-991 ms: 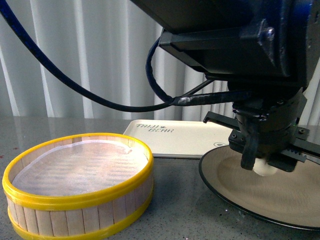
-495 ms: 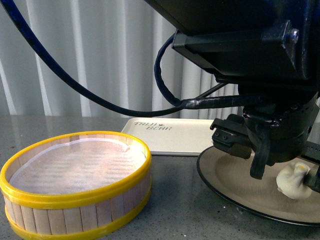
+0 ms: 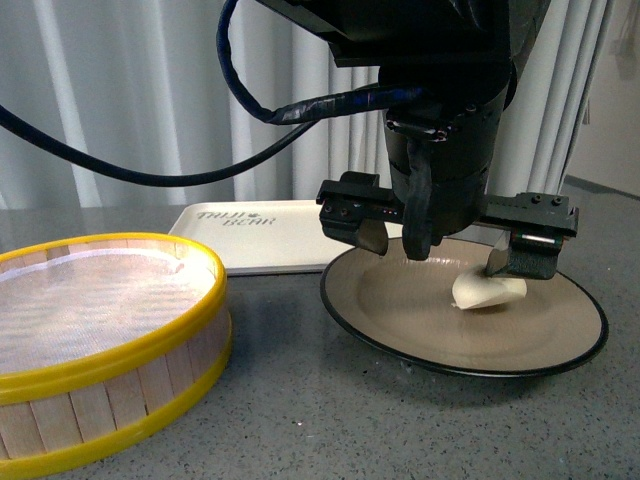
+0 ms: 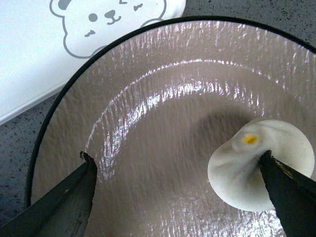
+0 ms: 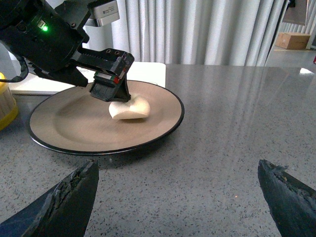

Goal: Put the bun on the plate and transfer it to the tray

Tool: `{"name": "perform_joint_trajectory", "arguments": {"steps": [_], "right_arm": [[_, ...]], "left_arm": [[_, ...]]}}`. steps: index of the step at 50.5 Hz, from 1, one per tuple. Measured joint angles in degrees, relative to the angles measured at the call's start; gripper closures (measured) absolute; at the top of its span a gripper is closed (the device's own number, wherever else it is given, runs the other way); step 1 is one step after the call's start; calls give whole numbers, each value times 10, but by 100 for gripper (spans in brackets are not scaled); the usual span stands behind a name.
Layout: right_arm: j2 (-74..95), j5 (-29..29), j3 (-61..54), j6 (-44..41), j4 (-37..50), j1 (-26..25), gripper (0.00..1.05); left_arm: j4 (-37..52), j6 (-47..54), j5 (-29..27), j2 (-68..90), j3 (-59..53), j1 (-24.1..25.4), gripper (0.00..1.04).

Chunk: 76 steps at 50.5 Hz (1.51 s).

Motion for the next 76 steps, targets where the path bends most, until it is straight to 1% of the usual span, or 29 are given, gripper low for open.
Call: {"name": "perform_joint_trajectory", "arguments": {"steps": [9,12,16,20,29,32,38,41,44,48,53,55,61,66,71,72,73,74,76], "right_arm": [[0,0,0,0,0,0,9],[0,0,0,0,0,0,9],[0,0,0,0,0,0,9],[0,0,0,0,0,0,9],[0,0,0,0,0,0,9],[0,0,0,0,0,0,9],[0,0,0,0,0,0,9],[0,0,0,0,0,0,9],[0,0,0,0,0,0,9],[0,0,0,0,0,0,9],[0,0,0,0,0,0,9],[0,0,0,0,0,0,9],[0,0,0,0,0,0,9],[0,0,0,0,0,0,9],[0,-1,0,0,0,0,9],[0,-1,0,0,0,0,9],[0,-1,0,0,0,0,9],[0,0,0,0,0,0,9],[0,0,0,0,0,0,9]], "left_arm": [[10,-17,12,-1,0,1,7],[12,-24,22,-3,-1,2,7],[16,-29,50,-14,-14,7,7],[19,-30,56,-32,-35,13,7],[25,-30,52,-62,-67,27,7],[43,-32,47,-80,-84,37,7],[80,-49,22,-118,-113,67,7],[96,-67,-4,-141,-129,94,7],[112,-88,-27,-166,-153,126,7],[142,-121,-56,-209,-215,180,7],[185,-139,-57,-253,-292,229,7],[206,-145,-57,-279,-335,255,7],[254,-136,-55,-357,-455,319,7],[259,-125,-61,-398,-510,345,7],[261,-119,-59,-408,-517,348,7],[281,-108,-50,-410,-526,348,8],[327,-94,-27,-415,-545,349,11],[354,-80,-18,-417,-557,350,13],[461,-43,17,-429,-609,352,20]]}}
